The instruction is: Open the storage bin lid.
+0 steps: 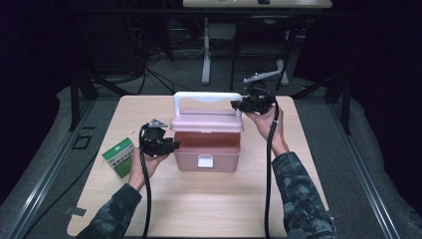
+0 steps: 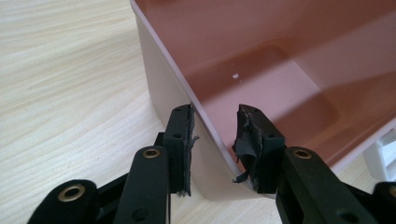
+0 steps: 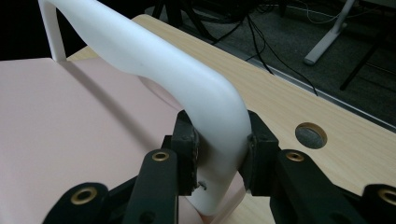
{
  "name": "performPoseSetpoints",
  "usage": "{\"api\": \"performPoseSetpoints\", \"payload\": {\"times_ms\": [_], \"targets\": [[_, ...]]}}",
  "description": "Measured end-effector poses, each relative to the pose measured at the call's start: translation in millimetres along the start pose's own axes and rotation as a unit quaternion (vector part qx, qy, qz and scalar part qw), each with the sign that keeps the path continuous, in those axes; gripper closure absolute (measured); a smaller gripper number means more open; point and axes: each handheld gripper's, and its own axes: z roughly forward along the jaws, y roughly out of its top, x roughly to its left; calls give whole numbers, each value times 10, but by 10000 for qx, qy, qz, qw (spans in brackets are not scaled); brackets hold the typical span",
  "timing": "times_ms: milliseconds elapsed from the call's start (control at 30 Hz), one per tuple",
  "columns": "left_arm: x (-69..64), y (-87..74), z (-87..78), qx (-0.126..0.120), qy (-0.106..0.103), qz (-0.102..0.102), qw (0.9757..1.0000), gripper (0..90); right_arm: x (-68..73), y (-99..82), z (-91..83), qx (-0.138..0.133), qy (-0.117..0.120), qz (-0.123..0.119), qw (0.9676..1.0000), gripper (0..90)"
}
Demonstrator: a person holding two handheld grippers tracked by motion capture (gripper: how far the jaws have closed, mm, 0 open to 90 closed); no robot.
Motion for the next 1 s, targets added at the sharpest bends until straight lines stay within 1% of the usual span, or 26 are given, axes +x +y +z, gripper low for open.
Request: {"api": "performPoseSetpoints", "payload": {"times_ms": [167,333,400,567,933,1000], "targets": [[-8,-10,-10,17,-9,-36,10000,674,-31,66,-9,-1,-27,14,10000,700],[-17,-19,-29,42,-25,-22,10000,669,-47,80,18,-19,-21,1,10000,699],[-20,-19,-33,61,-24,1,10000,670,-62,95,23,-22,15,57,10000,698],[-36,-25,-47,74,-28,21,10000,672,-91,125,13,-12,54,110,9999,697],[-50,-26,-73,137,-37,67,9999,671,-180,216,59,-11,62,193,9998,687],[-47,-24,-69,129,-44,38,9999,672,-204,239,78,10,54,231,9997,685]]}}
